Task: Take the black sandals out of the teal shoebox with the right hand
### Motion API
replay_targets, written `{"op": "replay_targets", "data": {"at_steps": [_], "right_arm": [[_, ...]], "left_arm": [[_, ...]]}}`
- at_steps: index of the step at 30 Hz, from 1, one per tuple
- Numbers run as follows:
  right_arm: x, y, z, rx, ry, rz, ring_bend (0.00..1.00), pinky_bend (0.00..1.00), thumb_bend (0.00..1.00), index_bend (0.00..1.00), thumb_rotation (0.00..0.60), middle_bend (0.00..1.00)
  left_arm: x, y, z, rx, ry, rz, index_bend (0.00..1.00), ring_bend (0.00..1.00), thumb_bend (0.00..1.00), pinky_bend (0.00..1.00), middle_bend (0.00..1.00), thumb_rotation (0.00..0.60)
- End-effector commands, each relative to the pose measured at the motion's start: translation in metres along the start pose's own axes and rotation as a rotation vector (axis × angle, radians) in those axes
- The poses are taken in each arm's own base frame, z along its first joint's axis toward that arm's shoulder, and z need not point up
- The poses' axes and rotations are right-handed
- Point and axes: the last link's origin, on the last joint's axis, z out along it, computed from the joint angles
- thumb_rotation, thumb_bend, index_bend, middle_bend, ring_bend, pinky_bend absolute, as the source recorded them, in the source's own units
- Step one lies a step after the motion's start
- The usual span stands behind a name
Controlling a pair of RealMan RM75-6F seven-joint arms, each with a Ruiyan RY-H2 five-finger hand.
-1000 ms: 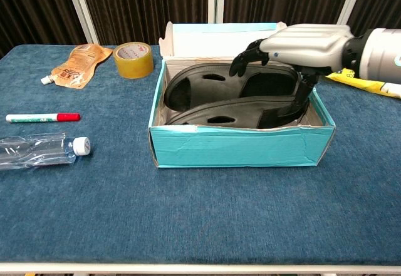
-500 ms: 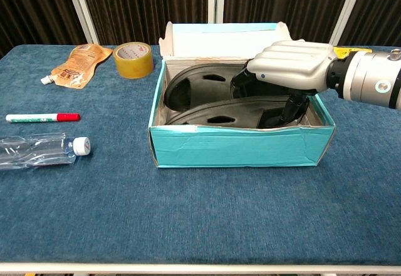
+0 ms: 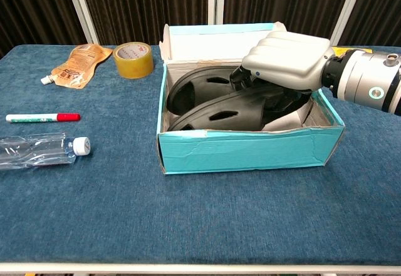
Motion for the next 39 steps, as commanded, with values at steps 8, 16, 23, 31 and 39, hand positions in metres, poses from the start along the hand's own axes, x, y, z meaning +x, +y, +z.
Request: {"op": "replay_targets", "data": {"at_steps": [8,16,23,31,39], "right_arm": [[0.014,-0.001,0.003,0.001,0.099,-0.195,0.59,0.82,0.58,0.70,0.600,0.63],[0.047,0.013,0.002,-0.073,0.188,-0.160,0.59,0.80,0.58,0.71,0.600,0.64],[0.068,0.041,-0.017,-0.188,0.255,-0.027,0.59,0.80,0.58,0.71,0.600,0.64],[0.064,0.103,-0.086,-0.470,0.239,0.334,0.59,0.80,0.58,0.71,0.600,0.64],[0.025,0.148,-0.156,-0.720,0.073,0.833,0.59,0.81,0.58,0.71,0.600,0.63]], "left_arm": [[0.000,-0.001,0.002,-0.007,0.006,0.002,0.12,0.00,0.07,0.05,0.09,0.600],[0.000,-0.003,0.002,-0.005,0.013,-0.003,0.12,0.00,0.07,0.05,0.09,0.600],[0.001,-0.002,0.005,-0.018,0.021,-0.004,0.12,0.00,0.07,0.05,0.09,0.600],[0.003,0.000,0.006,-0.035,0.035,-0.002,0.12,0.00,0.07,0.05,0.09,0.600],[0.004,0.004,0.006,-0.051,0.040,0.000,0.12,0.00,0.07,0.05,0.09,0.600]]}}
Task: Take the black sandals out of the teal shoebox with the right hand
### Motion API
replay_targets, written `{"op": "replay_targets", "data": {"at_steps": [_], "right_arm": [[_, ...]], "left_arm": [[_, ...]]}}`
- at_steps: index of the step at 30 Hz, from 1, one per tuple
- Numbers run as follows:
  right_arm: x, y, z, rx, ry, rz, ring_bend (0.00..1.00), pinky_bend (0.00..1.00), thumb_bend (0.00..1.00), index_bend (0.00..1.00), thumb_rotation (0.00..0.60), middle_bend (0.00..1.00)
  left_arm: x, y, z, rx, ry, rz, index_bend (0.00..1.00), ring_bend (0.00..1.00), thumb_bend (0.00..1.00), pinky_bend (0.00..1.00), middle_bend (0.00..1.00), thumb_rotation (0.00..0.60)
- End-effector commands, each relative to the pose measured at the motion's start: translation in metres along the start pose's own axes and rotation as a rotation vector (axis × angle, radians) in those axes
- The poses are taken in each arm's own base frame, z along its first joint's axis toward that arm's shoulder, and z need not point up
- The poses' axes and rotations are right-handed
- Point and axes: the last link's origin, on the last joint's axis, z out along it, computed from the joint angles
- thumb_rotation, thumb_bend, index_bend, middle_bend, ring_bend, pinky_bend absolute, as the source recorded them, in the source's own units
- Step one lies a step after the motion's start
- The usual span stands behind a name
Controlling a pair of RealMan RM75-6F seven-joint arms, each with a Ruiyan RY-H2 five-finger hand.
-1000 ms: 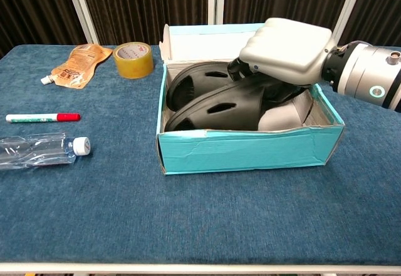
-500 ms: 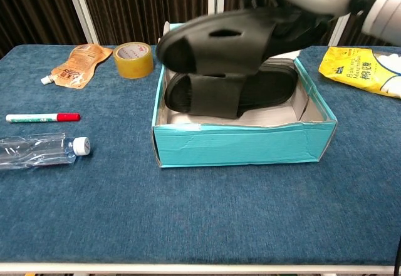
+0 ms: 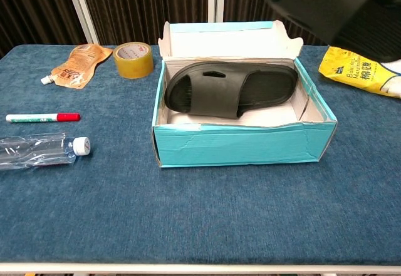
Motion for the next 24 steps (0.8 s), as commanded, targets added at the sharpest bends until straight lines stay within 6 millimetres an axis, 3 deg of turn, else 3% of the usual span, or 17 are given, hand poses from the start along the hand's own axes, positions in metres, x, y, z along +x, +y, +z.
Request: {"op": "replay_targets", "data": {"at_steps": [1,4,9,16,24], "right_arm": [[0.001,0.058,-0.027,-0.253,-0.122,0.267,0.59,0.81,0.58,0.71,0.600,0.63],[-0.016,0.076,-0.027,-0.353,-0.192,0.427,0.59,0.81,0.58,0.71,0.600,0.63],[-0.039,0.087,-0.016,-0.481,-0.280,0.713,0.57,0.81,0.58,0.70,0.600,0.60],[-0.064,0.100,0.001,-0.609,-0.331,0.896,0.53,0.79,0.58,0.66,0.600,0.55],[-0.090,0.084,0.027,-0.635,-0.359,1.037,0.48,0.73,0.58,0.57,0.600,0.51]], "left_arm": [[0.000,0.001,0.000,-0.005,-0.003,0.002,0.12,0.00,0.07,0.05,0.09,0.600],[0.000,0.002,0.000,-0.009,-0.003,0.001,0.12,0.00,0.07,0.05,0.09,0.600],[0.000,0.002,-0.003,-0.006,-0.001,0.002,0.12,0.00,0.07,0.05,0.09,0.600],[-0.002,-0.003,-0.008,0.021,-0.013,-0.005,0.12,0.00,0.07,0.05,0.09,0.600],[-0.004,-0.001,-0.006,0.011,-0.018,-0.003,0.12,0.00,0.07,0.05,0.09,0.600]]}}
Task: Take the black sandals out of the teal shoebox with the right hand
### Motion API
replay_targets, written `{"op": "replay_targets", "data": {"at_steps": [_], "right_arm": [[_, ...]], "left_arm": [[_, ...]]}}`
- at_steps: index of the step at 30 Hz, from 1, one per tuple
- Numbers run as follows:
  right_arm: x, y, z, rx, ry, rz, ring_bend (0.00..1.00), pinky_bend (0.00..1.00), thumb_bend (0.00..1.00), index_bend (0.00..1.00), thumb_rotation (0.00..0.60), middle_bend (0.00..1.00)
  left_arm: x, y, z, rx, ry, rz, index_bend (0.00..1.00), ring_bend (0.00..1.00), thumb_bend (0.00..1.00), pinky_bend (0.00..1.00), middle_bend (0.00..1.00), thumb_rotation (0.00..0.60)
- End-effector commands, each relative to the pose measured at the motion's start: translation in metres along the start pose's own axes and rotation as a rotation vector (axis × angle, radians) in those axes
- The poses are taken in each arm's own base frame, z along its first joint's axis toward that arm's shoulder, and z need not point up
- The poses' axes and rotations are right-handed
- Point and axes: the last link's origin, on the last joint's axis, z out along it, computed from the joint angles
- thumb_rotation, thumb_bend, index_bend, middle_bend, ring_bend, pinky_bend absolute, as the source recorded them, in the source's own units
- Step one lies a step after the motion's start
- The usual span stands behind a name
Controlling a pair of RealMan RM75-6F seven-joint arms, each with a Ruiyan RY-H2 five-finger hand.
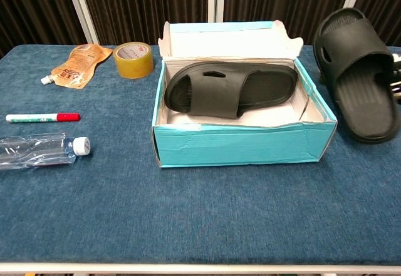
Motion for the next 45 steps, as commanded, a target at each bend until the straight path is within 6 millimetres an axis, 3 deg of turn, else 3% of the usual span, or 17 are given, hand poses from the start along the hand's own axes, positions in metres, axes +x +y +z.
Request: {"op": "replay_targets", "data": {"at_steps": [1,4,5,6,8,10,15,19,22,28,31,37,40,45], "right_arm": [[-0.015,-0.010,0.011,0.010,-0.030,0.058,0.47,0.72,0.58,0.55,0.600,0.50],[-0.024,-0.015,0.019,0.020,-0.043,0.055,0.39,0.63,0.55,0.40,0.600,0.43],[-0.027,-0.015,0.020,0.022,-0.047,0.040,0.32,0.54,0.52,0.27,0.600,0.35],[-0.028,-0.015,0.020,0.023,-0.046,0.032,0.28,0.49,0.49,0.20,0.600,0.31],[-0.029,-0.013,0.021,0.025,-0.044,0.004,0.11,0.30,0.40,0.02,0.600,0.12],[-0.029,-0.012,0.018,0.029,-0.040,-0.001,0.02,0.17,0.35,0.00,0.600,0.01],[-0.021,-0.010,0.009,0.072,0.002,-0.013,0.00,0.00,0.29,0.00,0.600,0.00],[-0.012,-0.009,-0.006,0.098,0.026,-0.144,0.00,0.00,0.14,0.00,0.600,0.00],[-0.004,-0.007,-0.021,0.064,-0.004,-0.352,0.00,0.00,0.02,0.00,0.600,0.00],[0.004,-0.018,-0.068,0.074,-0.038,-0.722,0.00,0.00,0.00,0.00,0.600,0.00],[0.000,-0.030,-0.090,0.109,-0.037,-0.807,0.00,0.00,0.00,0.00,0.600,0.00],[-0.038,-0.064,-0.104,0.344,-0.003,-0.893,0.00,0.02,0.00,0.00,0.600,0.04],[-0.063,-0.080,-0.095,0.448,-0.015,-0.964,0.02,0.11,0.01,0.00,0.600,0.12],[-0.106,-0.101,-0.068,0.564,-0.022,-1.164,0.05,0.17,0.03,0.07,0.600,0.16]], "left_arm": [[0.000,0.000,0.001,-0.002,0.001,0.002,0.12,0.00,0.07,0.05,0.09,0.600],[0.001,0.000,0.001,-0.001,0.002,0.002,0.12,0.00,0.07,0.05,0.09,0.600],[0.001,0.000,0.001,-0.001,0.002,0.003,0.12,0.00,0.07,0.05,0.09,0.600],[0.001,0.000,0.001,-0.001,0.002,0.003,0.12,0.00,0.07,0.05,0.09,0.600],[0.001,0.000,0.000,-0.001,0.002,0.004,0.12,0.00,0.07,0.05,0.09,0.600],[0.001,0.000,0.000,0.000,0.001,0.003,0.12,0.00,0.07,0.05,0.09,0.600],[0.002,0.002,0.002,-0.008,0.002,0.005,0.12,0.00,0.07,0.05,0.09,0.600],[0.003,0.003,0.003,-0.017,0.009,0.010,0.12,0.00,0.07,0.05,0.09,0.600],[0.005,0.004,0.003,-0.019,0.014,0.011,0.12,0.00,0.07,0.05,0.09,0.600],[0.008,0.004,0.002,-0.021,0.025,0.015,0.12,0.00,0.07,0.05,0.09,0.600],[0.009,0.005,0.001,-0.019,0.030,0.014,0.12,0.00,0.07,0.05,0.09,0.600],[0.011,0.004,-0.002,-0.014,0.037,0.013,0.12,0.00,0.07,0.05,0.09,0.600],[0.011,0.002,-0.004,-0.008,0.040,0.010,0.12,0.00,0.07,0.05,0.09,0.600],[0.011,-0.001,-0.007,0.003,0.042,0.007,0.12,0.00,0.07,0.05,0.09,0.600]]}}
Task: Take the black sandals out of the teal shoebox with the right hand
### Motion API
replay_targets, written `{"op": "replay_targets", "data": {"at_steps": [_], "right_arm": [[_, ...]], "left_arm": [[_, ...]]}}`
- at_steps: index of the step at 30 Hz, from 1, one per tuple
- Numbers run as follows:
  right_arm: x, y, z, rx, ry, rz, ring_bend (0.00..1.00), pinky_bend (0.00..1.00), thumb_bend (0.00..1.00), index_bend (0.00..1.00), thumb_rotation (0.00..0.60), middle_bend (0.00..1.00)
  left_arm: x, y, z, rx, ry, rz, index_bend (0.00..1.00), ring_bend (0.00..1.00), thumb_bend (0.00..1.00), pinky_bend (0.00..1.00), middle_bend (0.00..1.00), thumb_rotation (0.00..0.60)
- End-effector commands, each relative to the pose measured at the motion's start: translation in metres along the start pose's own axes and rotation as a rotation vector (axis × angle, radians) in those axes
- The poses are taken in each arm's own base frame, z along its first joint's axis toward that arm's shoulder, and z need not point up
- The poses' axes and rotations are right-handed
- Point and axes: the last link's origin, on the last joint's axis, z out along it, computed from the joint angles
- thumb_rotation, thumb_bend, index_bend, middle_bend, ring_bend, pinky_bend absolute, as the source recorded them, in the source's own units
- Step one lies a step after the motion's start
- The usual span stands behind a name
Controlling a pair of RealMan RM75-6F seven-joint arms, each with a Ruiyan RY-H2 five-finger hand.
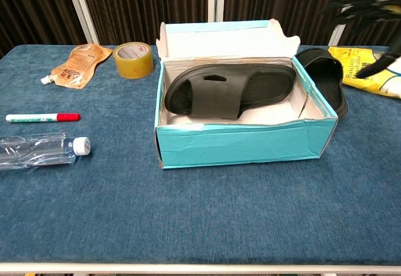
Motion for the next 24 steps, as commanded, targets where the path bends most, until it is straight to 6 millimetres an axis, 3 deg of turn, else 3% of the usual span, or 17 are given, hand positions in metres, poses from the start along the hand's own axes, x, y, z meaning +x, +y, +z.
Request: {"op": "replay_targets", "data": {"at_steps": [1,7,10,15,24], "right_arm": [[-0.011,-0.039,0.042,0.121,0.001,-0.187,0.06,0.19,0.03,0.09,0.600,0.17],[-0.025,-0.062,0.089,0.169,0.039,-0.456,0.07,0.20,0.03,0.12,0.600,0.18],[-0.033,-0.067,0.103,0.183,0.053,-0.554,0.08,0.21,0.03,0.12,0.600,0.18],[-0.047,-0.075,0.115,0.228,0.065,-0.629,0.08,0.21,0.03,0.13,0.600,0.18],[-0.063,-0.077,0.121,0.291,0.121,-0.686,0.16,0.24,0.03,0.27,0.600,0.28]], "left_arm": [[0.000,-0.001,-0.001,0.004,0.000,0.000,0.12,0.00,0.07,0.05,0.09,0.600],[-0.001,-0.005,-0.003,0.020,-0.002,-0.004,0.12,0.00,0.07,0.05,0.09,0.600],[-0.001,-0.007,-0.004,0.026,-0.001,-0.006,0.12,0.00,0.07,0.05,0.09,0.600],[-0.002,-0.007,-0.002,0.028,-0.004,-0.009,0.12,0.00,0.07,0.05,0.09,0.600],[-0.005,-0.006,0.001,0.025,-0.012,-0.011,0.12,0.00,0.07,0.05,0.09,0.600]]}}
